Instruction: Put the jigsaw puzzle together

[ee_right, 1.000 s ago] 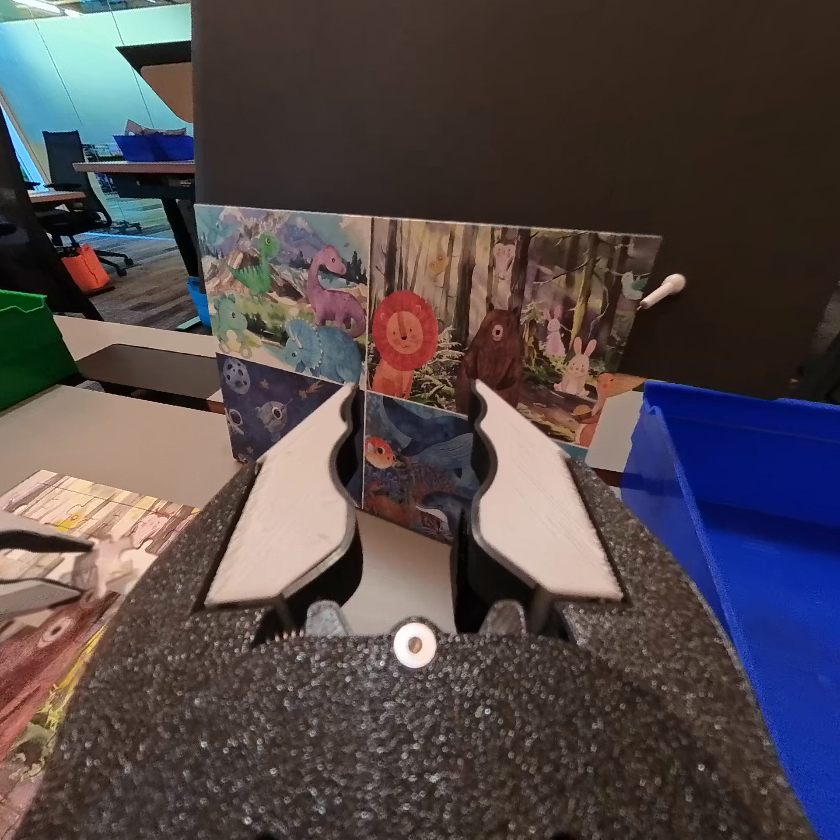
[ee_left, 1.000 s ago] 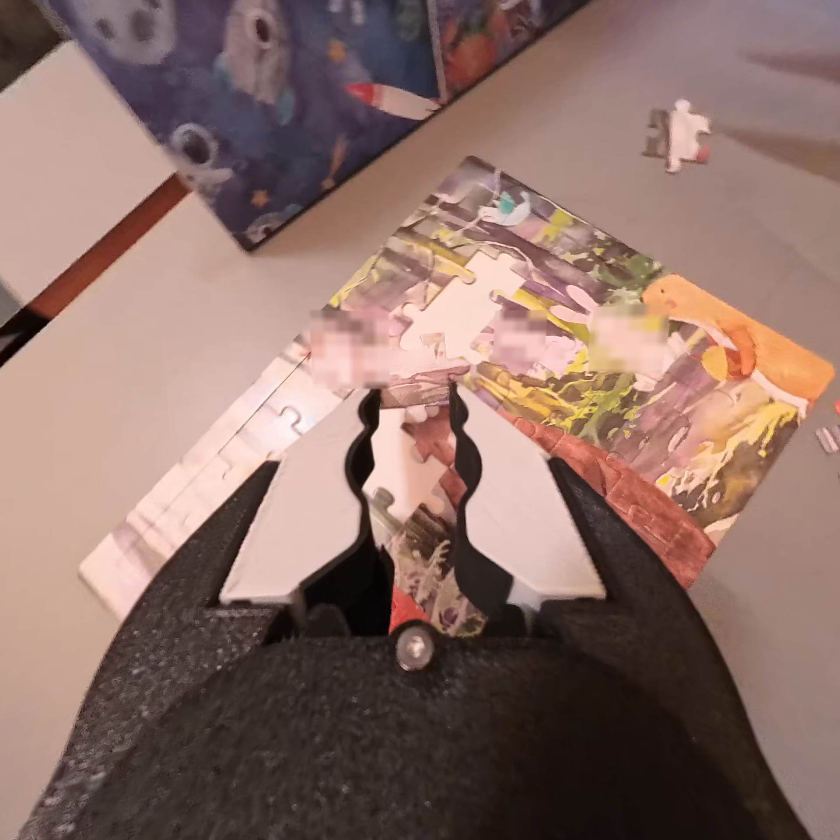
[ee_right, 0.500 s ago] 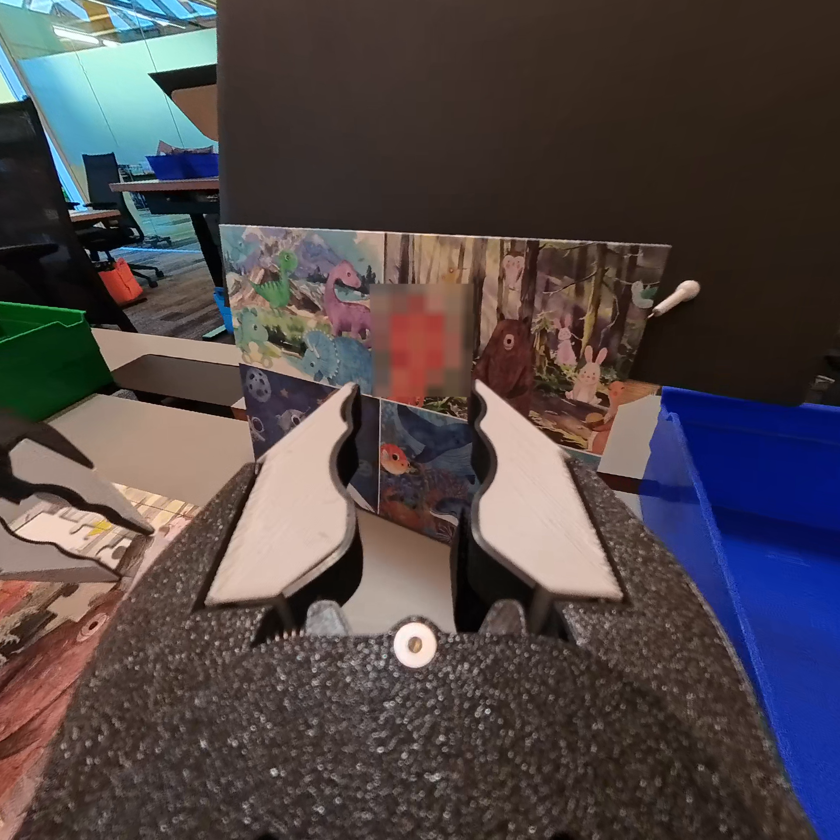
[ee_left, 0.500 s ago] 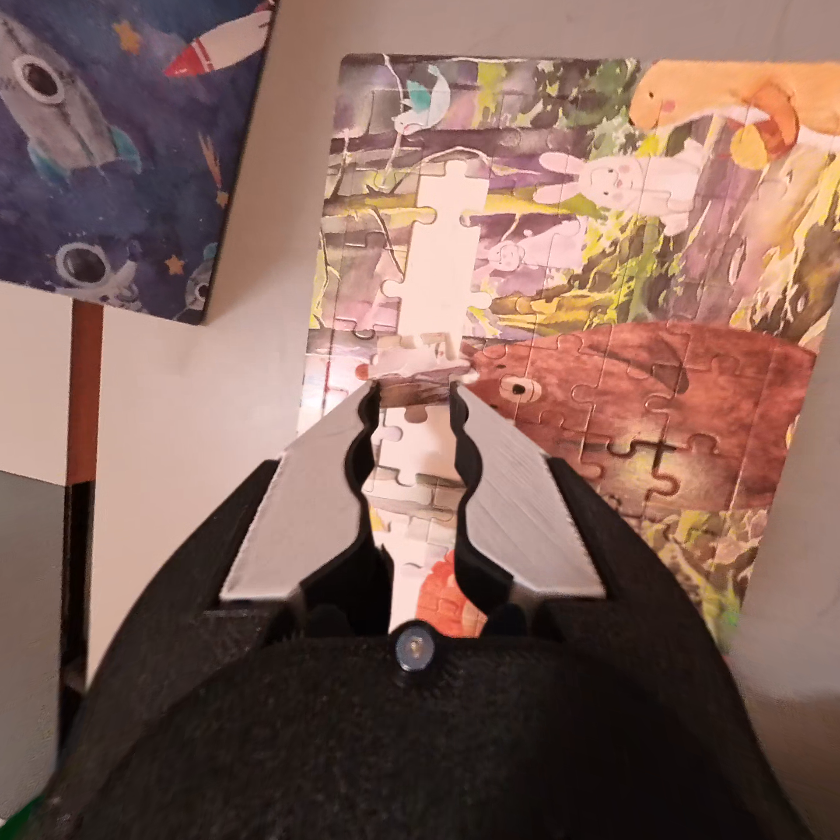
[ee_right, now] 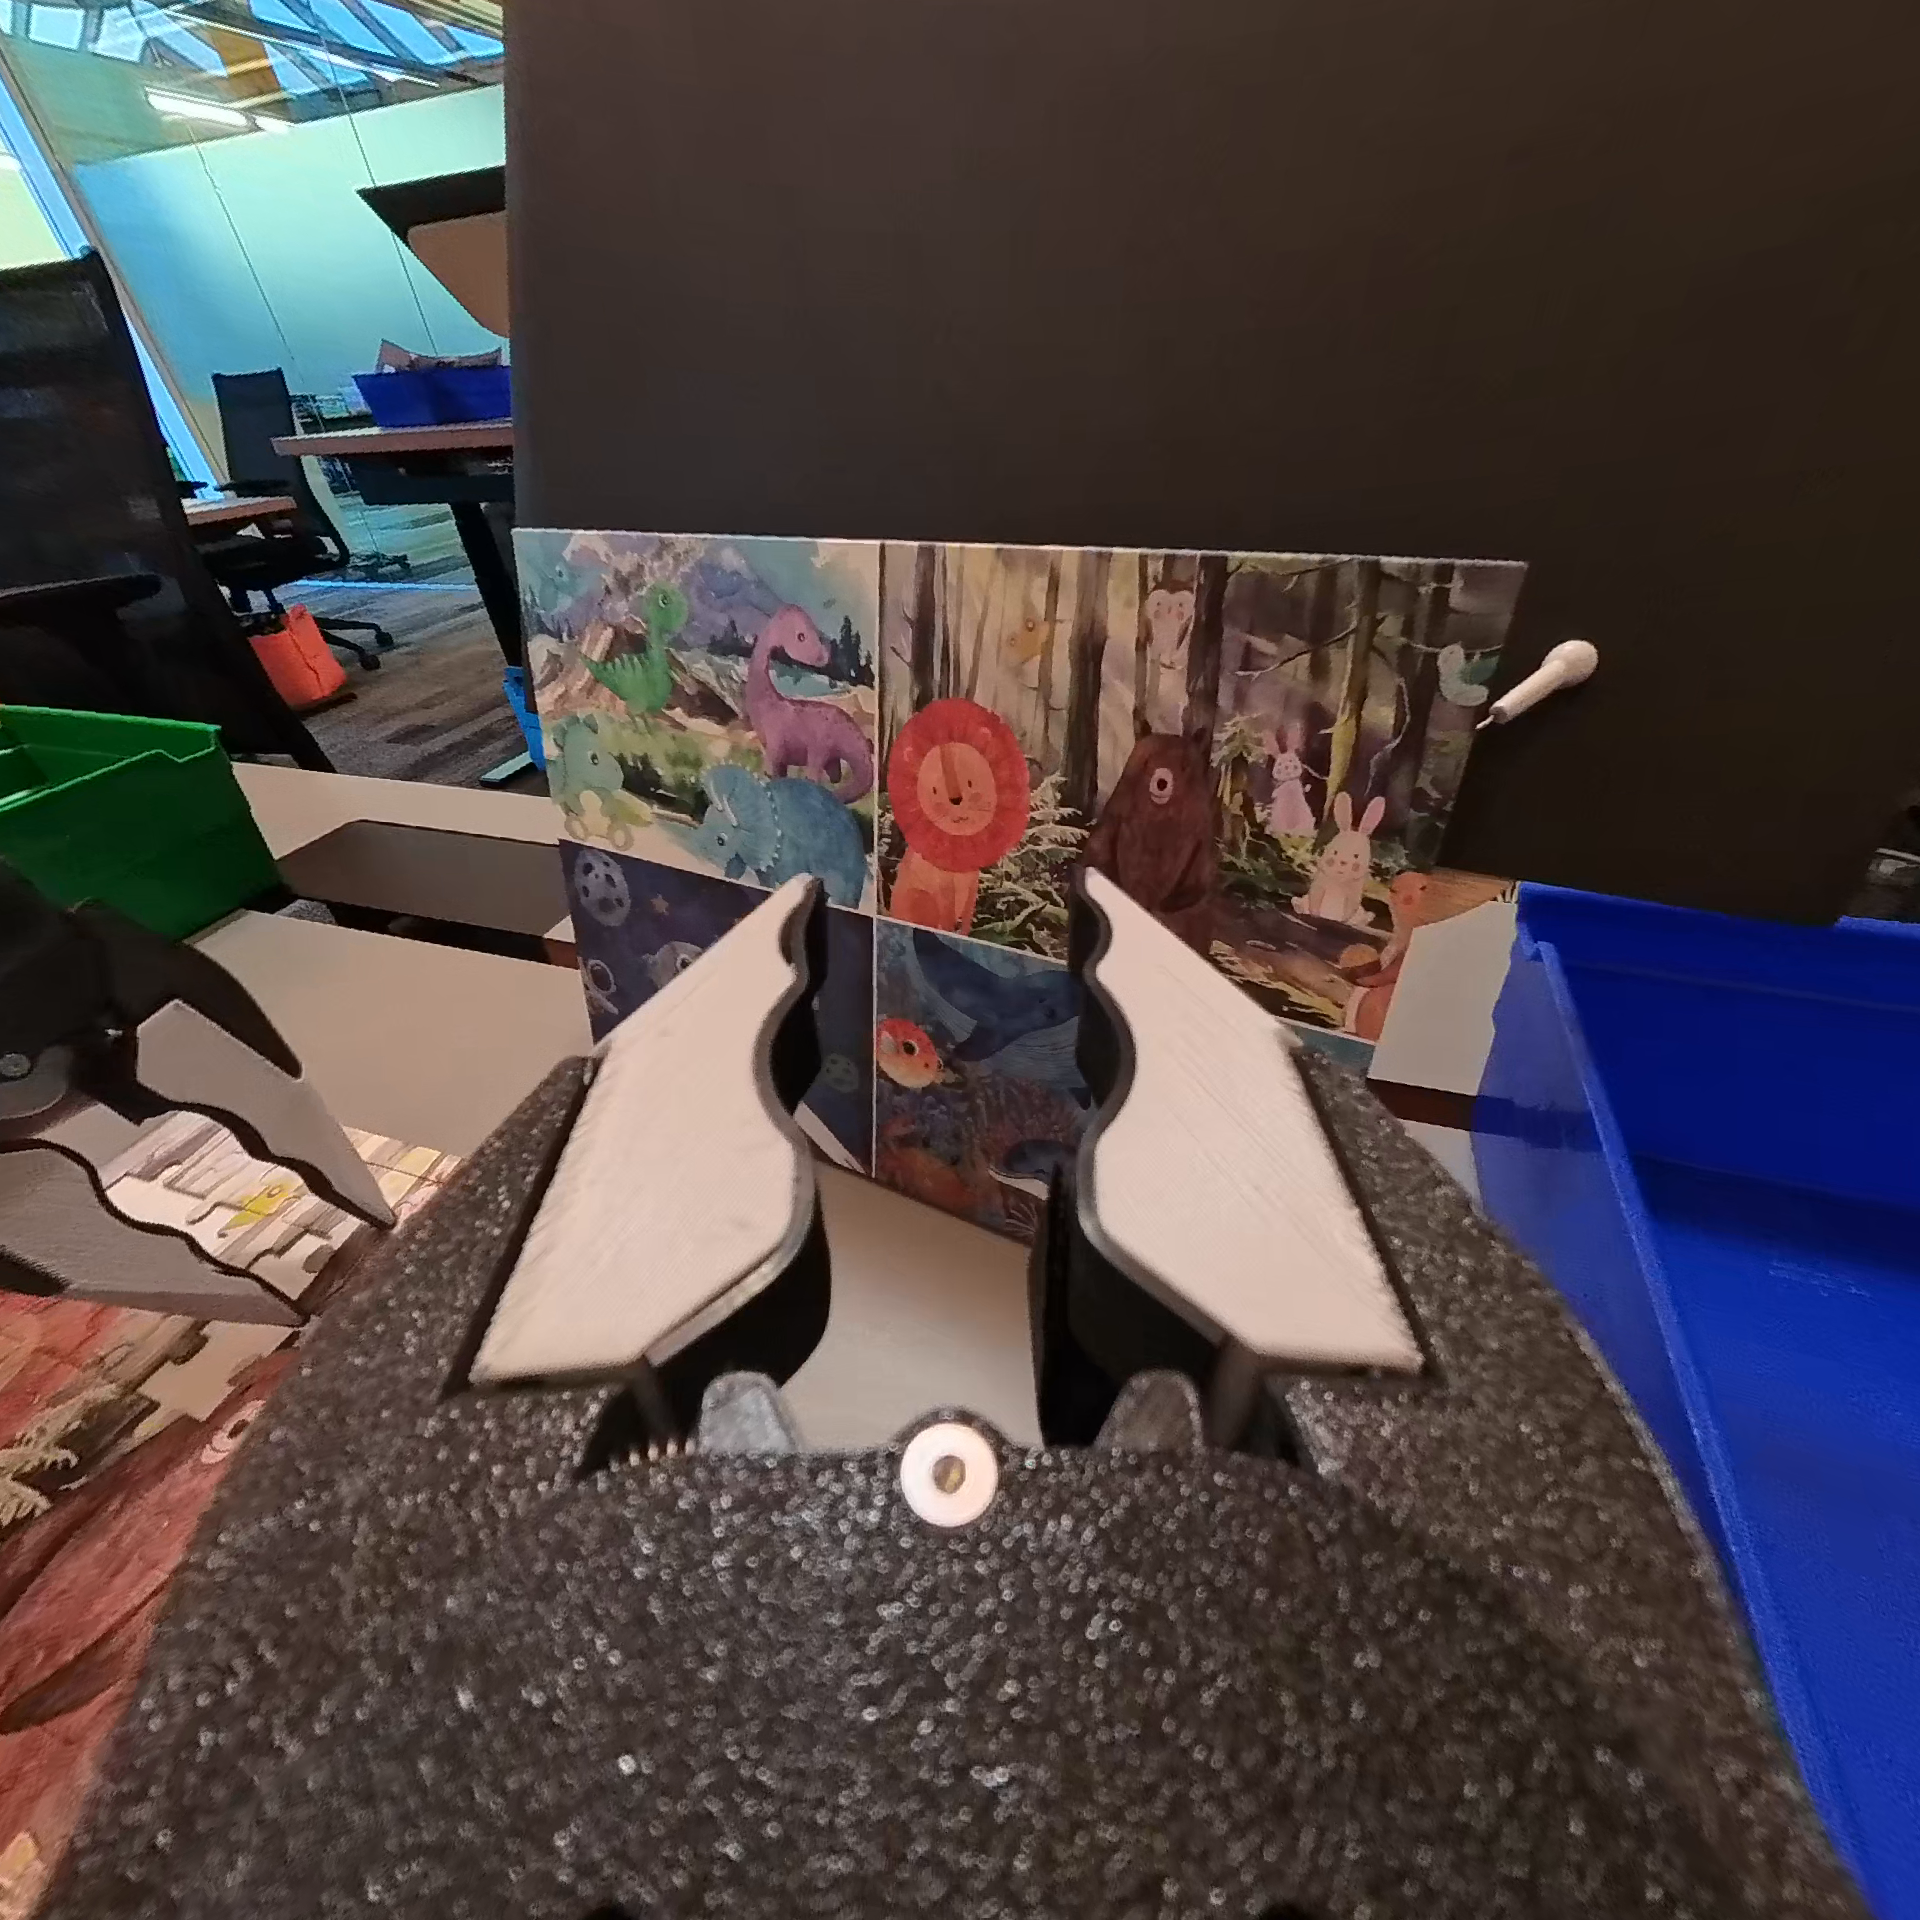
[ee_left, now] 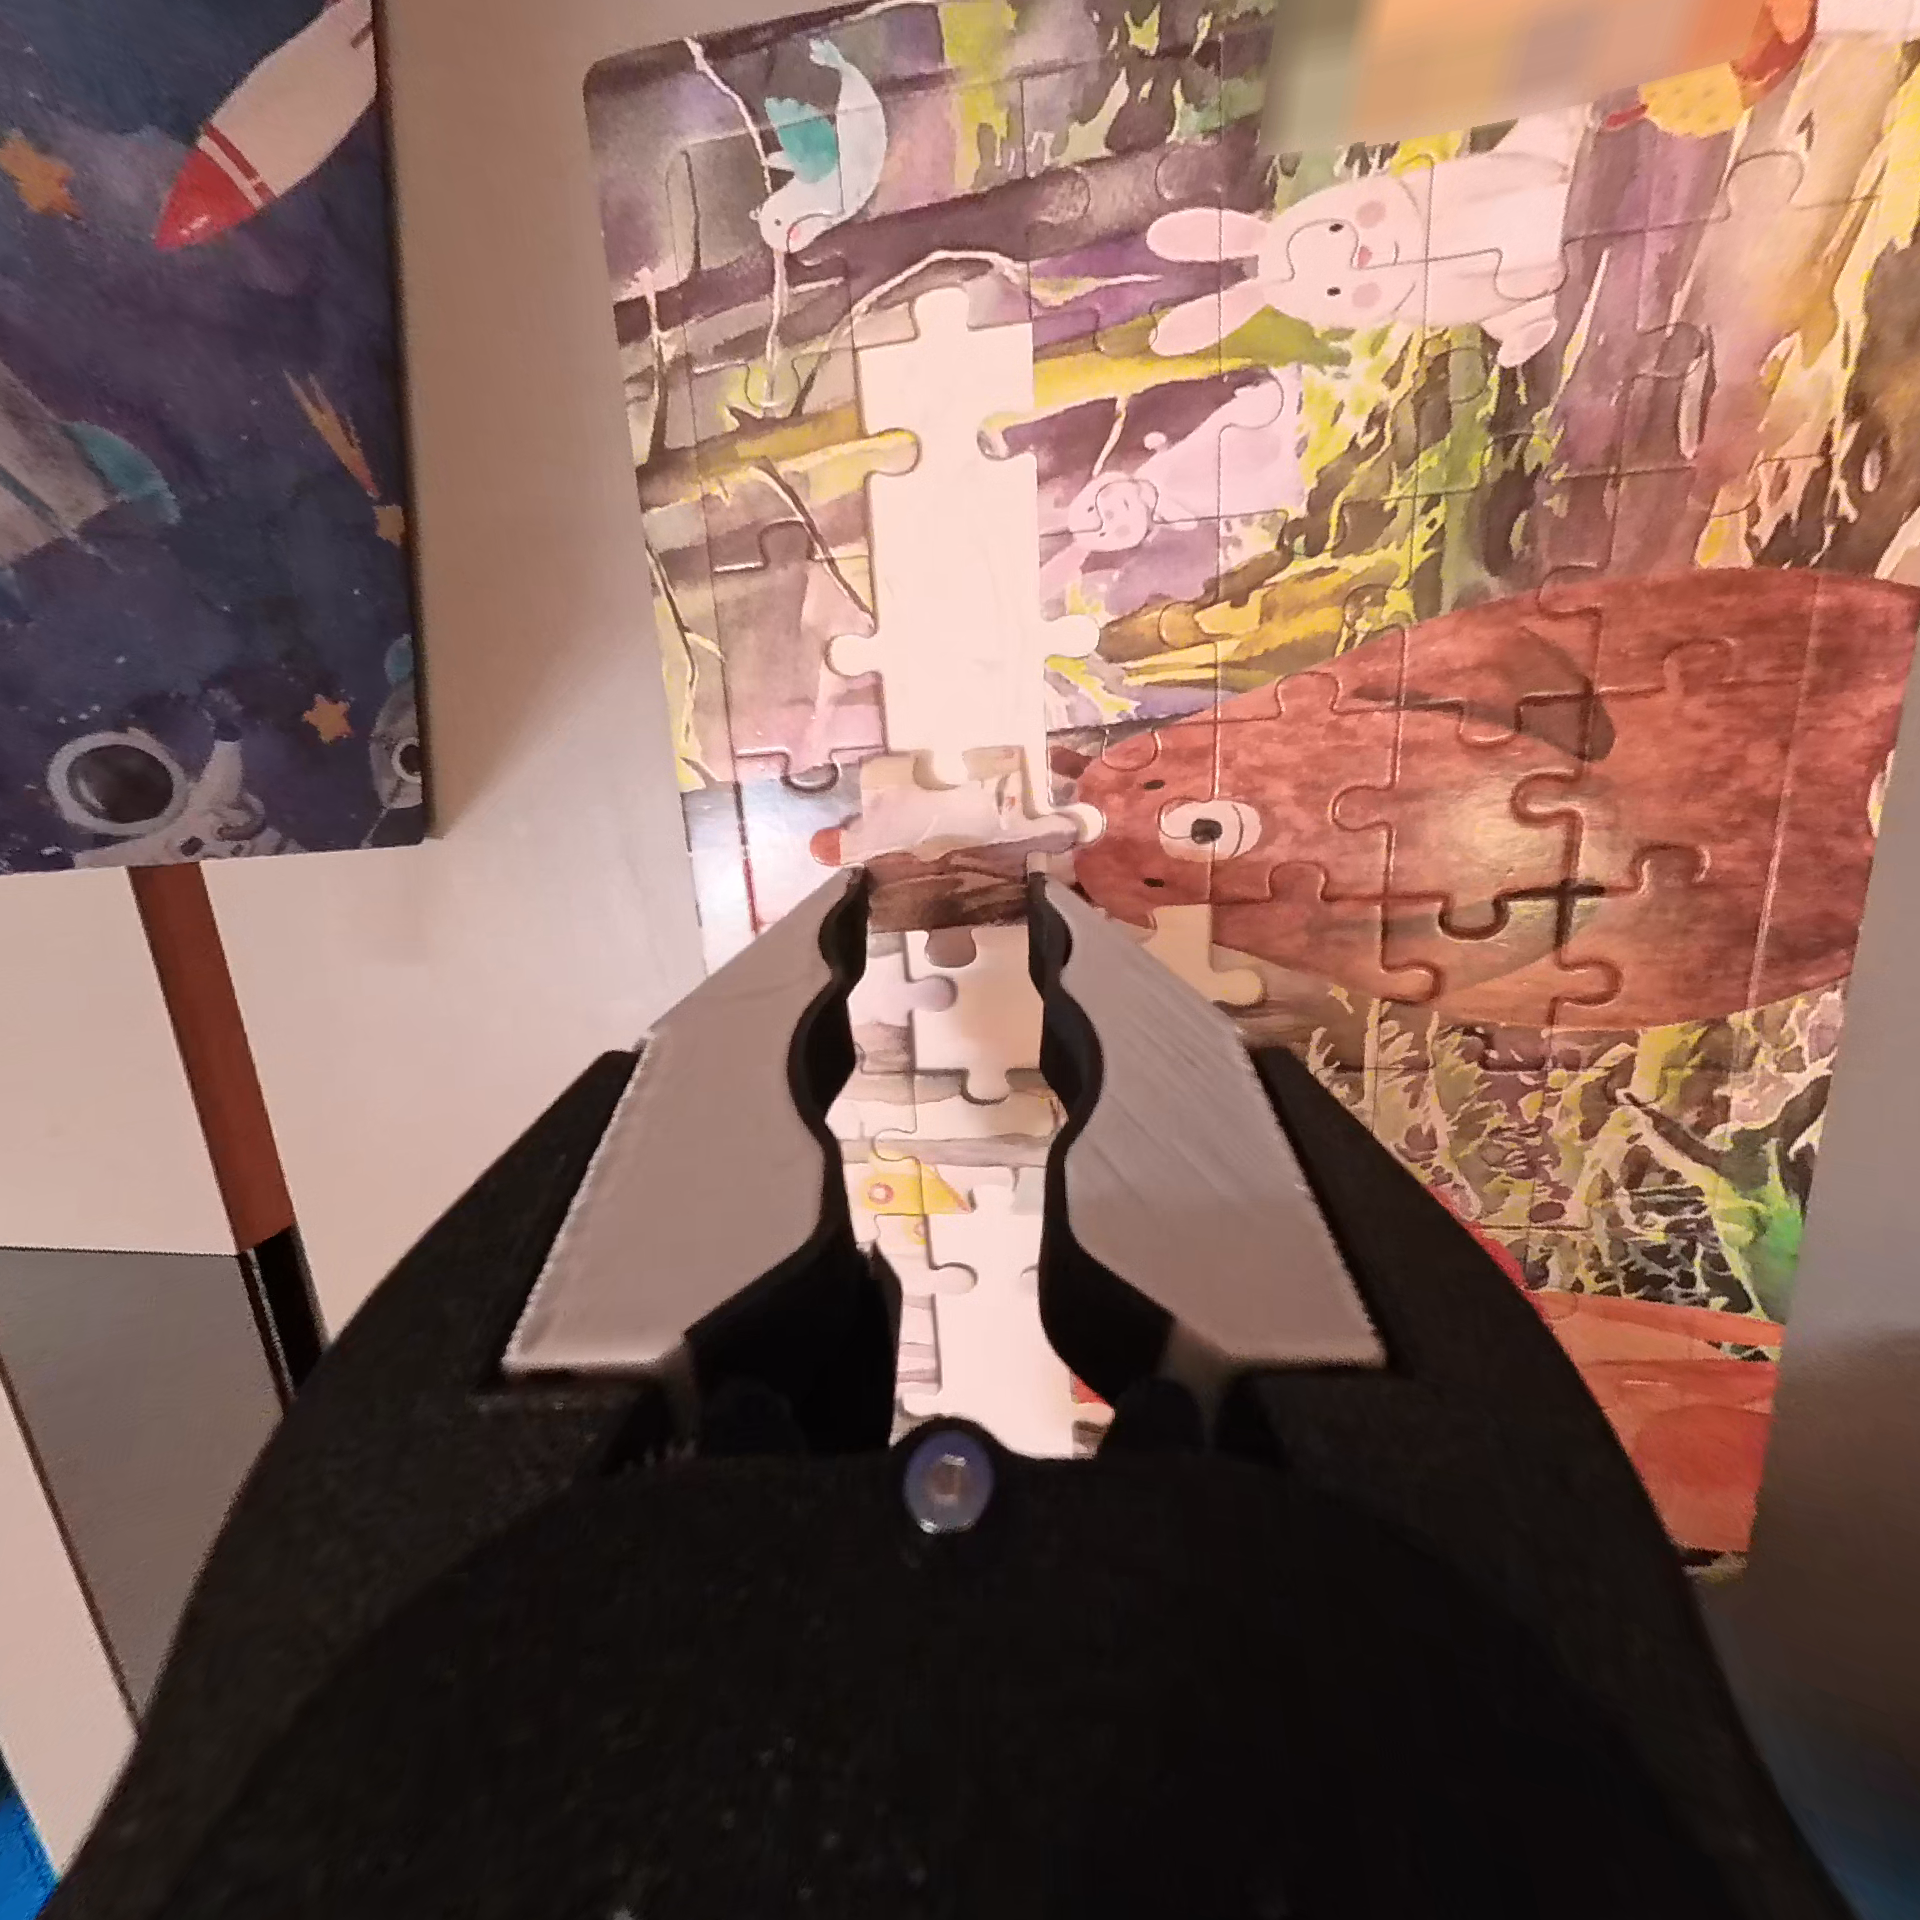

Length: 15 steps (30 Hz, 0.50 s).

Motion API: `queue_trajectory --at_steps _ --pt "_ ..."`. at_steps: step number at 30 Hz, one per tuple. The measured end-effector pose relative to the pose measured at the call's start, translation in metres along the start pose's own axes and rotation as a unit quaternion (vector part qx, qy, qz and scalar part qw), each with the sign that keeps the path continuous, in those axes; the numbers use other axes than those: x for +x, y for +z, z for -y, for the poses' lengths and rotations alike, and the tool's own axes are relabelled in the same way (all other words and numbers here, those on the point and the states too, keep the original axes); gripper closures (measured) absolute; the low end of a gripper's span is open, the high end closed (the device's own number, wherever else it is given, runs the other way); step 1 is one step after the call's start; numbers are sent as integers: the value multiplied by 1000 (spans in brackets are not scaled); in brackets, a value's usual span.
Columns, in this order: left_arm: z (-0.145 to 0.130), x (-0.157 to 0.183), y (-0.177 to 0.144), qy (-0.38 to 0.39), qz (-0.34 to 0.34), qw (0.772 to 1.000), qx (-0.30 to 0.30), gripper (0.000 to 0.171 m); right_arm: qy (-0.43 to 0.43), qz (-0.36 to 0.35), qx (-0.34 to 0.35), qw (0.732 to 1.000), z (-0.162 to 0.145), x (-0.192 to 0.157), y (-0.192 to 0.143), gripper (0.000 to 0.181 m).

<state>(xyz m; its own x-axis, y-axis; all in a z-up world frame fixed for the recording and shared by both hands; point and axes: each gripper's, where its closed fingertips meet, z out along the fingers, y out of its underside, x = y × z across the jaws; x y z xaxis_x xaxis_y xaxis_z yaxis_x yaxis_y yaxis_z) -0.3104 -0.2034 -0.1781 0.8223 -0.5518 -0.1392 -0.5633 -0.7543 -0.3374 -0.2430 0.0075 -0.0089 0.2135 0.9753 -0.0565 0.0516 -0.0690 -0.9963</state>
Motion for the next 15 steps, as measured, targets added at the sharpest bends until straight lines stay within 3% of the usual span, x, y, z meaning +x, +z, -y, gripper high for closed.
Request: queue_trajectory --at_steps 15 --pt "-1 1 3 -1 -5 1000 -4 141 0 4 -3 1000 -1 -2 0 135"
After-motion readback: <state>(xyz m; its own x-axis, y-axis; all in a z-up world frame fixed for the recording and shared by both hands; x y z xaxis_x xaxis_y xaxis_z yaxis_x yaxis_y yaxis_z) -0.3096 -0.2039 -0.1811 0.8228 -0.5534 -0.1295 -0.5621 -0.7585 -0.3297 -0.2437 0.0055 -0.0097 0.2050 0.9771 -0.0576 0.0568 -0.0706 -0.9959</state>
